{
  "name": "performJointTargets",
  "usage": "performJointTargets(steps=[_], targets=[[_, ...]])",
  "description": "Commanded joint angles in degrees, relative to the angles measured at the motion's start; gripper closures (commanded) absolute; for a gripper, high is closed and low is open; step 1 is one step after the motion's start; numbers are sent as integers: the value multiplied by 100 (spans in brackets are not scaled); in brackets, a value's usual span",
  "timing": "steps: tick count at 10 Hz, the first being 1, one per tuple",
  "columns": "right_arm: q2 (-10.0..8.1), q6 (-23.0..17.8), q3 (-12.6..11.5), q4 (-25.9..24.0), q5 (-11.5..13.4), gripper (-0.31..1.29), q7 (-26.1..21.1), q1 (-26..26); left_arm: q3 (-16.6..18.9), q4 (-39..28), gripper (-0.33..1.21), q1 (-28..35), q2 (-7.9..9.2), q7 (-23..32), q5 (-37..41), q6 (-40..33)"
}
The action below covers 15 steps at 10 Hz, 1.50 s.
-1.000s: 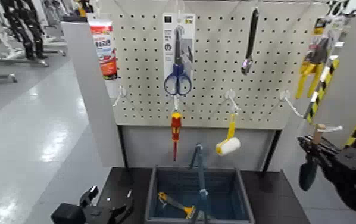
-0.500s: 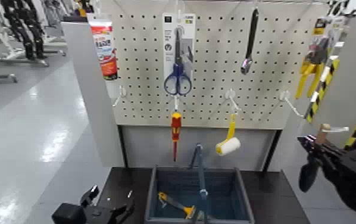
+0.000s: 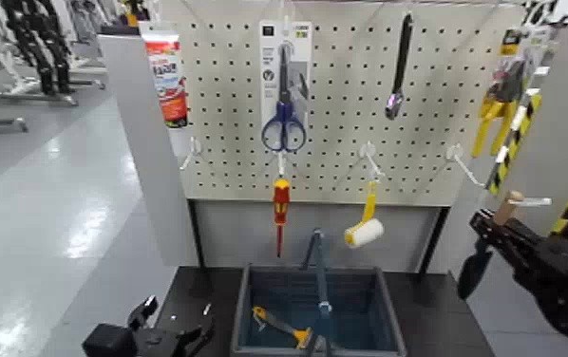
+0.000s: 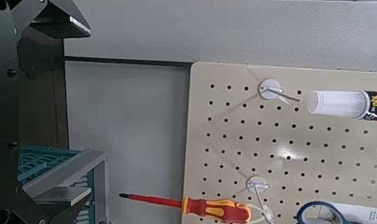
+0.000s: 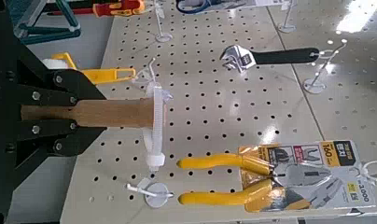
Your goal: Put the tool with the wooden handle into the crate.
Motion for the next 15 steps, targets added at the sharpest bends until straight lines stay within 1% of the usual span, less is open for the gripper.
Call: performJointTargets(steps=[1, 3, 4, 5, 7, 8, 10, 11, 13, 14, 15], targets=[[17, -336, 443, 474, -446, 123, -58, -191, -2, 0, 11, 0, 2, -2, 9, 0], [43, -609, 865, 983, -736, 123, -49, -393, -2, 0, 11, 0, 2, -2, 18, -9], [52, -705, 1049, 1238, -833, 123, -58, -499, 7, 0, 11, 0, 2, -2, 26, -18], [52, -837, 1234, 1511, -982, 123, -76, -595, 7, 0, 11, 9, 2, -2, 35, -18], [87, -1074, 1735, 2275, -1316, 123, -111, -806, 7, 0, 11, 9, 2, -2, 44, -26], [114, -1171, 1963, 2636, -1439, 123, -111, -929, 7, 0, 11, 0, 2, -2, 44, -35], [131, -1162, 2385, 3128, -1448, 123, -243, -1184, -2, 0, 11, 0, 2, -2, 44, -26], [131, -1092, 2500, 3216, -1431, 123, -287, -1246, -2, 0, 11, 0, 2, -2, 44, -26], [131, -837, 2631, 3225, -1290, 119, -419, -1281, -2, 0, 11, 0, 2, 6, 44, -26], [131, -811, 2667, 3225, -1255, 115, -427, -1281, -2, 0, 11, 0, 2, 6, 44, -26], [131, -820, 2658, 3225, -1255, 104, -410, -1281, -2, 0, 11, 0, 2, -2, 44, -35]])
